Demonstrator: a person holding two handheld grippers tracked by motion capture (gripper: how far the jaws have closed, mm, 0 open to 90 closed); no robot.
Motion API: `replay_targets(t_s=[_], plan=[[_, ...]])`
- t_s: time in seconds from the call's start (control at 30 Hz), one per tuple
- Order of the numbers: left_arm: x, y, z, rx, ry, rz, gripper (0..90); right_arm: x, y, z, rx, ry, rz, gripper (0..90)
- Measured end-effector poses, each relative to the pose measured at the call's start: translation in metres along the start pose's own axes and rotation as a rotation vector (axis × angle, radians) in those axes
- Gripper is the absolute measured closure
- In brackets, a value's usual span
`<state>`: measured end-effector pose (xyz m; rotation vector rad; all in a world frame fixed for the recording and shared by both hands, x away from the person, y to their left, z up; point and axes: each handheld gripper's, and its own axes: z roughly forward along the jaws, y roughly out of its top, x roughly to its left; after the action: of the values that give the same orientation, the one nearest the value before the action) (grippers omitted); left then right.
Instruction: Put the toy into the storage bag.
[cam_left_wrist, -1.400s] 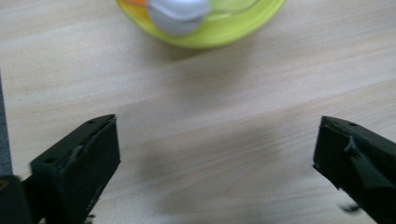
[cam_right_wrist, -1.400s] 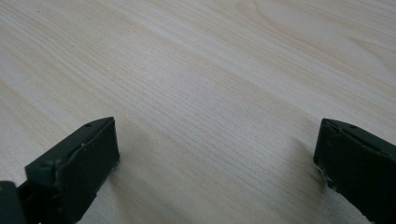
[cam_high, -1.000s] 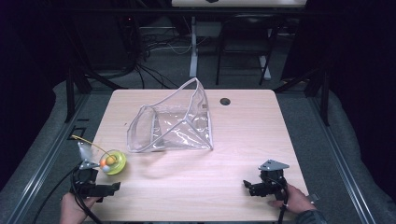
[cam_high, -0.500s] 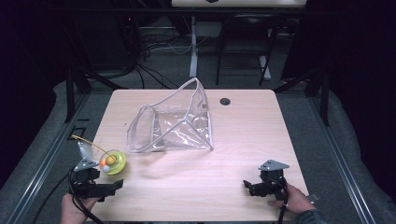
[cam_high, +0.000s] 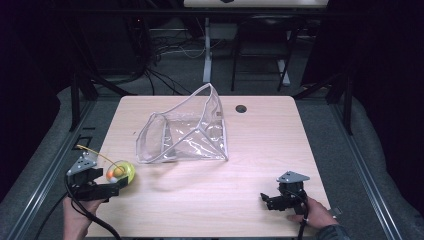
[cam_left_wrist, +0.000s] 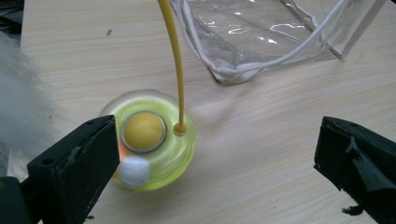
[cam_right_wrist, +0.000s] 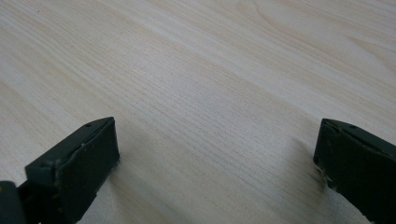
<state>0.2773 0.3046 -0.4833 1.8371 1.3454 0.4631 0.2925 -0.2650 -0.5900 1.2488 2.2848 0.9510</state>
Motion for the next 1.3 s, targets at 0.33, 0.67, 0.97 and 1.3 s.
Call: replay_targets(t_s=[0.33, 0.67, 0.97, 1.3], plan=[[0.005, 0.019, -0.004, -0.058, 0.044, 0.017, 20.1, 0.0, 0.0, 0.0, 0.0, 0.0, 0.0, 0.0], [0.009, 0.026, -0.003, -0.057, 0.07, 0.038, 56.7, 0.0, 0.0, 0.0, 0.0, 0.0, 0.0, 0.0], [0.008, 0.028, 0.0, -0.045, 0.084, 0.047, 80.6, 0.0, 0.0, 0.0, 0.0, 0.0, 0.0, 0.0], [0.009, 0.036, 0.004, -0.021, 0.067, 0.04, 88.1, 0.0, 0.0, 0.0, 0.001, 0.0, -0.001, 0.0]])
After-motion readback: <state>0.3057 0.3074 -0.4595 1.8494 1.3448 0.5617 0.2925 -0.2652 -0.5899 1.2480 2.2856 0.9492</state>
